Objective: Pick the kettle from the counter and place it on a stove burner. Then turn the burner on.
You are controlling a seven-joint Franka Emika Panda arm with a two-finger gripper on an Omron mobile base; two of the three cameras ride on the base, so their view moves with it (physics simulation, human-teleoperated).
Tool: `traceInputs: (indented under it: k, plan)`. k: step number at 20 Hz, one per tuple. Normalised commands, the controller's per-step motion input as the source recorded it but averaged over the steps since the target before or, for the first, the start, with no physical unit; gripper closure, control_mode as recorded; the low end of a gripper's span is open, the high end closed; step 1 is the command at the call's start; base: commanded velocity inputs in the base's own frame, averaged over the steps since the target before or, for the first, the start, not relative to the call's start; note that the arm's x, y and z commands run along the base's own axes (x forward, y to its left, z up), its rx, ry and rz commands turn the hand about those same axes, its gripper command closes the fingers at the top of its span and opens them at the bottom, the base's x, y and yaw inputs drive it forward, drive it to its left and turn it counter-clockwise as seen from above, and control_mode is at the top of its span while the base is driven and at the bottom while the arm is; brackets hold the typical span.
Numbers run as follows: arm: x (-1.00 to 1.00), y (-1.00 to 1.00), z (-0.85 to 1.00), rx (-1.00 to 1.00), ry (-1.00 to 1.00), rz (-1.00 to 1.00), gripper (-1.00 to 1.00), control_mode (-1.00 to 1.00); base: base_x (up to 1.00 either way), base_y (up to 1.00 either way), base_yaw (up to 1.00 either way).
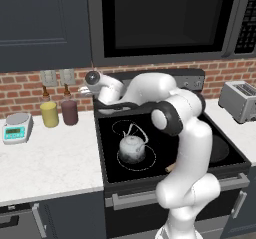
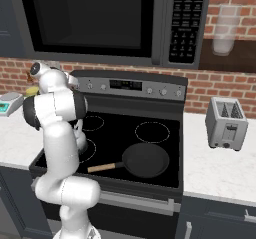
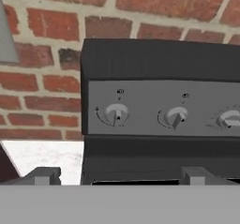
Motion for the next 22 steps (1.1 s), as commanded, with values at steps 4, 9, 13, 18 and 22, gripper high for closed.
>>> traceInputs:
  k: [4, 9, 13, 18, 22]
  plan:
    - [0.4, -0.03, -0.02, 0.0, 0.01, 0.0, -1.0, -1.0, 0.0, 0.0, 0.0]
    - [0.32, -0.01, -0.13, 0.0, 0.0, 0.0, -1.0, -1.0, 0.0, 0.0, 0.0]
    - [0.18, -0.08, -0.27, 0.0, 0.0, 0.0, -1.0, -1.0, 0.0, 0.0, 0.0]
    - [0.06, -0.12, -0.2, 0.0, 0.0, 0.0, -1.0, -1.0, 0.0, 0.0, 0.0]
    - [0.13, -0.08, -0.09, 0.0, -0.01, 0.0, -1.0, -1.0, 0.0, 0.0, 0.0]
